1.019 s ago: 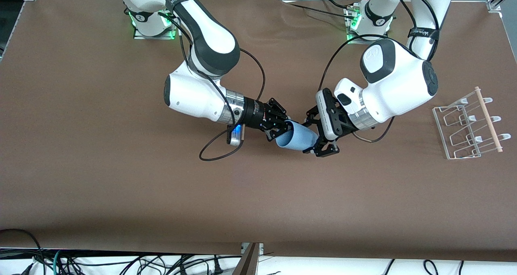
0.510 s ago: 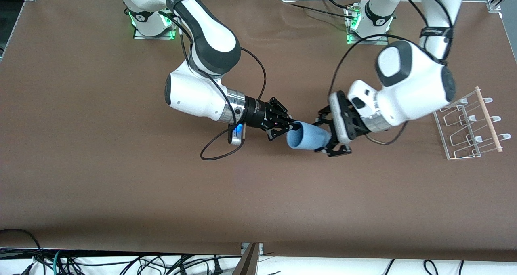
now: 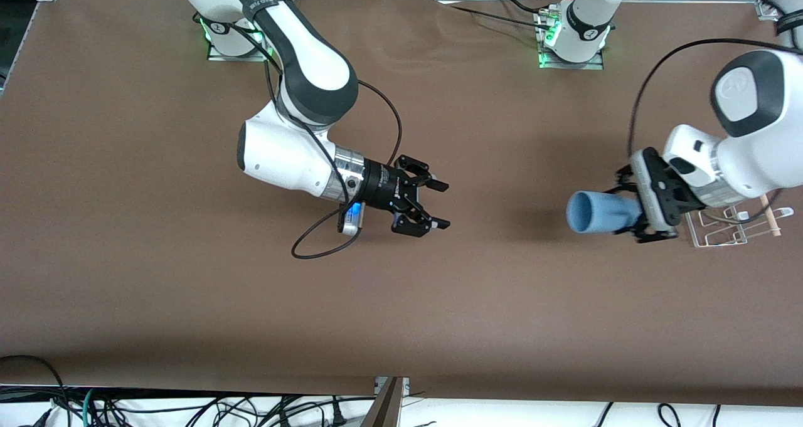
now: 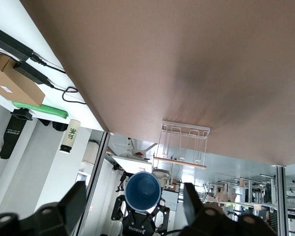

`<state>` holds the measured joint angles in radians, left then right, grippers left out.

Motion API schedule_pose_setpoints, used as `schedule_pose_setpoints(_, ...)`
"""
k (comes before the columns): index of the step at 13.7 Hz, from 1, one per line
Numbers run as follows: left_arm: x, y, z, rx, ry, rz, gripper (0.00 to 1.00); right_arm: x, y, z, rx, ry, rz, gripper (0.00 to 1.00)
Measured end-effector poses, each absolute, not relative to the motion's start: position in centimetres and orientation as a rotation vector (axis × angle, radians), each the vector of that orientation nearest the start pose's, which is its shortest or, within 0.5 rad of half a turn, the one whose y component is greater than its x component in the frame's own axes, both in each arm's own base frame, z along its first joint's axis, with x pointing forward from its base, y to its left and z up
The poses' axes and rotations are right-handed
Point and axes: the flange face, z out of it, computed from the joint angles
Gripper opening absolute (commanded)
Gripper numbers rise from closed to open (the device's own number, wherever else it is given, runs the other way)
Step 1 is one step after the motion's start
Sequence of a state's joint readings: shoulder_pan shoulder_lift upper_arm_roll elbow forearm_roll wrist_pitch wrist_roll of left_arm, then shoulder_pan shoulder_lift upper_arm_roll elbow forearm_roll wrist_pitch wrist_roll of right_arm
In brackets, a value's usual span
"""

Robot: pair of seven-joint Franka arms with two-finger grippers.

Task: Transfer cup to left arm and place on rack
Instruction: 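Open the right gripper and withdraw while the left gripper carries the cup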

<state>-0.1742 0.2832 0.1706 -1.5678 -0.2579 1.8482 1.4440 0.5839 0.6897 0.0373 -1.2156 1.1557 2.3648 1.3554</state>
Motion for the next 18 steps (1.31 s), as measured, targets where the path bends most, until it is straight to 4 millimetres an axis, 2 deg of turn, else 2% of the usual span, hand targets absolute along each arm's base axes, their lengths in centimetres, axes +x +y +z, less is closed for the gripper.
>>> schedule_pose_setpoints(2, 64.3, 0.2, 48.9, -2.382, 2.051, 0.01, 0.0, 63.8, 45.2, 42.7, -1.707, 1.401, 0.689, 1.0)
schedule_pose_setpoints(4, 63.7, 2.7, 48.9, -2.252, 2.015, 0.253, 0.0, 63.5, 44.9, 42.8, -1.855, 1.343, 0.638, 1.0)
schedule_pose_setpoints(6, 63.2, 5.1, 48.2, -2.116, 1.962, 0.48, 0.0, 63.1, 43.8, 43.0, -2.022, 1.295, 0.604, 1.0)
schedule_pose_setpoints(9, 62.1, 8.6, 45.9, -1.852, 1.883, 0.795, 0.0, 63.2, 40.0, 42.7, -2.285, 1.233, 0.54, 1.0)
schedule_pose_setpoints(12, 60.8, 12.2, 42.1, -1.719, 1.845, 0.898, 0.0, 64.5, 35.1, 43.4, -2.445, 1.043, 0.472, 1.0)
schedule_pose_setpoints(14, 59.5, 14.4, 39.1, -1.638, 1.805, 0.966, 0.0, 64.6, 30.8, 45.7, -2.538, 0.924, 0.482, 1.0)
schedule_pose_setpoints(16, 58.4, 15.5, 37.0, -1.609, 1.761, 0.978, 0.0, 63.7, 25.5, 50.2, -2.673, 0.714, 0.451, 1.0)
schedule_pose_setpoints(18, 57.8, 15.8, 35.7, -1.607, 1.727, 0.965, 0.0, 61.8, 20.1, 55.2, -2.796, 0.477, 0.403, 1.0)
